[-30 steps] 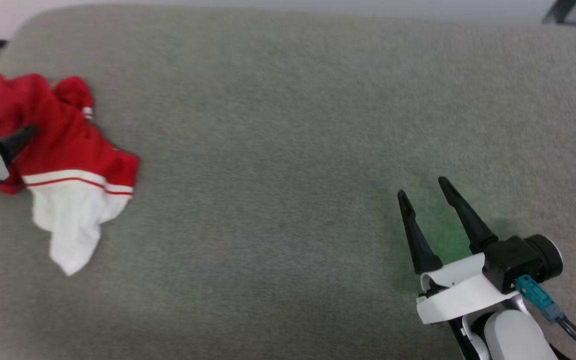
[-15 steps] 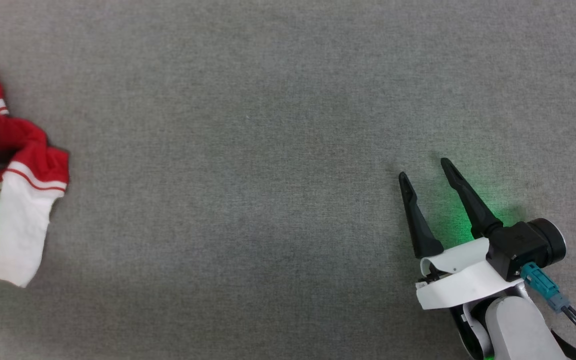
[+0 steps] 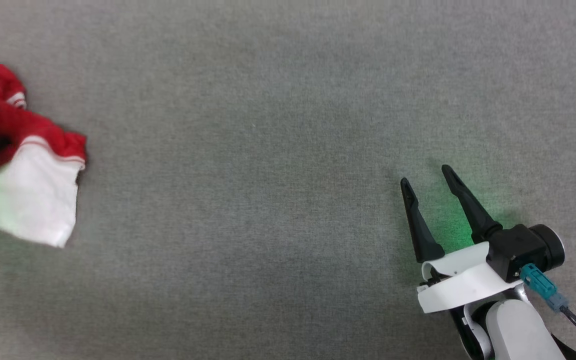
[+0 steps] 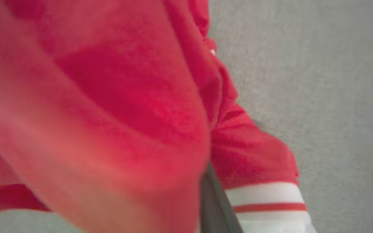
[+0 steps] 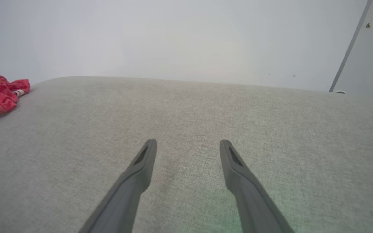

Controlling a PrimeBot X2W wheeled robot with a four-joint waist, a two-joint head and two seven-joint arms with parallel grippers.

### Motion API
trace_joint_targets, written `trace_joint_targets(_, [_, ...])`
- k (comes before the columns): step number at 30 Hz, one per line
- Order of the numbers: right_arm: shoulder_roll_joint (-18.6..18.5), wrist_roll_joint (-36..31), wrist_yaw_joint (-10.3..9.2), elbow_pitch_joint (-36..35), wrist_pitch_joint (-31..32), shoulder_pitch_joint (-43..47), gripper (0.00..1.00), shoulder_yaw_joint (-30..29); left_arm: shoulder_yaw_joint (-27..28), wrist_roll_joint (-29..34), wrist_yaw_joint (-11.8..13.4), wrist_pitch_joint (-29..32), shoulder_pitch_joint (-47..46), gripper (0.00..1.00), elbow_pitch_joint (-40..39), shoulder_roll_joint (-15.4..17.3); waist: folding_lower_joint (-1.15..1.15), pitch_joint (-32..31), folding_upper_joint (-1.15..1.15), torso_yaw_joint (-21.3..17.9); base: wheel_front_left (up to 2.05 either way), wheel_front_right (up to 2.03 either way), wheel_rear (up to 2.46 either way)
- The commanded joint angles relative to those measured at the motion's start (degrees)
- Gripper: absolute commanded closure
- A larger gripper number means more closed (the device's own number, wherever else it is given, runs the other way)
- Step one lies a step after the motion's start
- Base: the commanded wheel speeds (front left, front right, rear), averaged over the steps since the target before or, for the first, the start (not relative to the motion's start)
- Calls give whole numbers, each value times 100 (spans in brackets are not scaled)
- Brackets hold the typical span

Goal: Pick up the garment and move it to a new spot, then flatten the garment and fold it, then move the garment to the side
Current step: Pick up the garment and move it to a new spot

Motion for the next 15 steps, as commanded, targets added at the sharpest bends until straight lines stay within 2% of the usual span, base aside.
trace_joint_targets(1, [-6, 43, -5, 31, -7, 115, 0, -8, -37, 56, -45, -125, -90, 100, -71, 70, 0, -292, 0, 116, 0, 0, 0])
trace_joint_targets(9, [-6, 164, -5, 163, -7, 392, 0, 21, -338, 115, -85, -748, -263, 100, -574, 244, 0, -1072, 0, 296, 0, 0, 0])
trace_joint_targets(15, [-6, 250, -5, 227, -7, 601, 0, 37, -657, 161, -85, -1138, -406, 100, -1220, 208, 0, -1606, 0, 393, 0, 0, 0])
